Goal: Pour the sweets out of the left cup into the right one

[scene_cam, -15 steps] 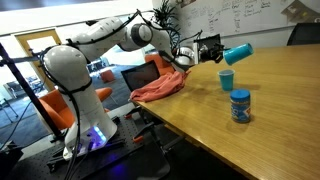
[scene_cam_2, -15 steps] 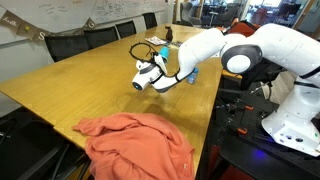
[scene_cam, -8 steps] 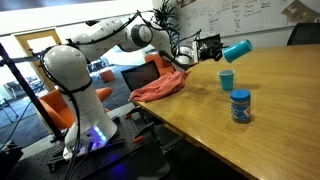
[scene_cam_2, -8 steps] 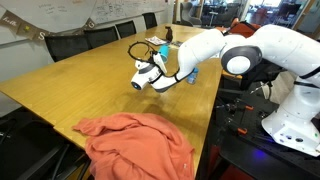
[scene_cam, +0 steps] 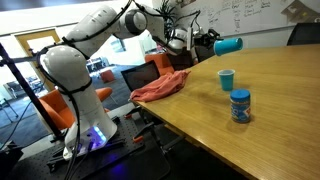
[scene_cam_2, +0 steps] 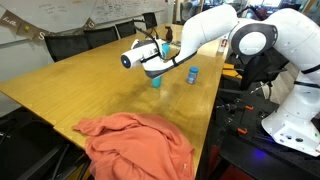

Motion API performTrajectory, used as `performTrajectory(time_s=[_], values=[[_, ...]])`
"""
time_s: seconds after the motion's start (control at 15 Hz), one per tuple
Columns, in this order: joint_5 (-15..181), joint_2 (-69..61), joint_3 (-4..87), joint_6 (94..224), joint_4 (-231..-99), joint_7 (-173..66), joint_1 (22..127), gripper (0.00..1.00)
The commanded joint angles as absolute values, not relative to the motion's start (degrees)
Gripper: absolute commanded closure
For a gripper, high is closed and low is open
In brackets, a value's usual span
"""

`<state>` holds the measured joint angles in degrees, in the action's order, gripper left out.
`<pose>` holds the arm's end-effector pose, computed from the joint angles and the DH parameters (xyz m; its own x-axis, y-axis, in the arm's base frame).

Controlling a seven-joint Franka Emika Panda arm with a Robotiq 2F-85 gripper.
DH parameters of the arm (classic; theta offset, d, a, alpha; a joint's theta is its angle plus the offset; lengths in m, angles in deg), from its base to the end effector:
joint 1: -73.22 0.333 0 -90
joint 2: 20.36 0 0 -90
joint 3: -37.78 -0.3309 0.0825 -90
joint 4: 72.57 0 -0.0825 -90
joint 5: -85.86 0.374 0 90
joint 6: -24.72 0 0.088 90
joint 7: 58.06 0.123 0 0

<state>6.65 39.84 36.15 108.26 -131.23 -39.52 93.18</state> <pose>0.7448 0.1456 0.2574 0.9600 0.1936 -0.2025 0.2234 -0.0932 0.9703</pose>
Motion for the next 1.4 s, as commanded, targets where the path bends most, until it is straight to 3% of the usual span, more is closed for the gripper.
performTrajectory(time_s=[0.0,0.53,0.67,0.73,1.33], values=[[13.45,27.61,30.77,109.27,-142.07,-34.60,92.38,0.99],[29.14,11.04,18.70,122.79,-160.39,-25.84,85.61,0.99],[34.32,7.48,21.19,131.71,-165.55,-26.13,85.69,0.99],[34.01,6.44,16.41,134.95,-168.33,-25.45,81.07,0.99],[57.30,-3.99,12.45,171.57,-195.68,-29.29,61.35,0.99]])
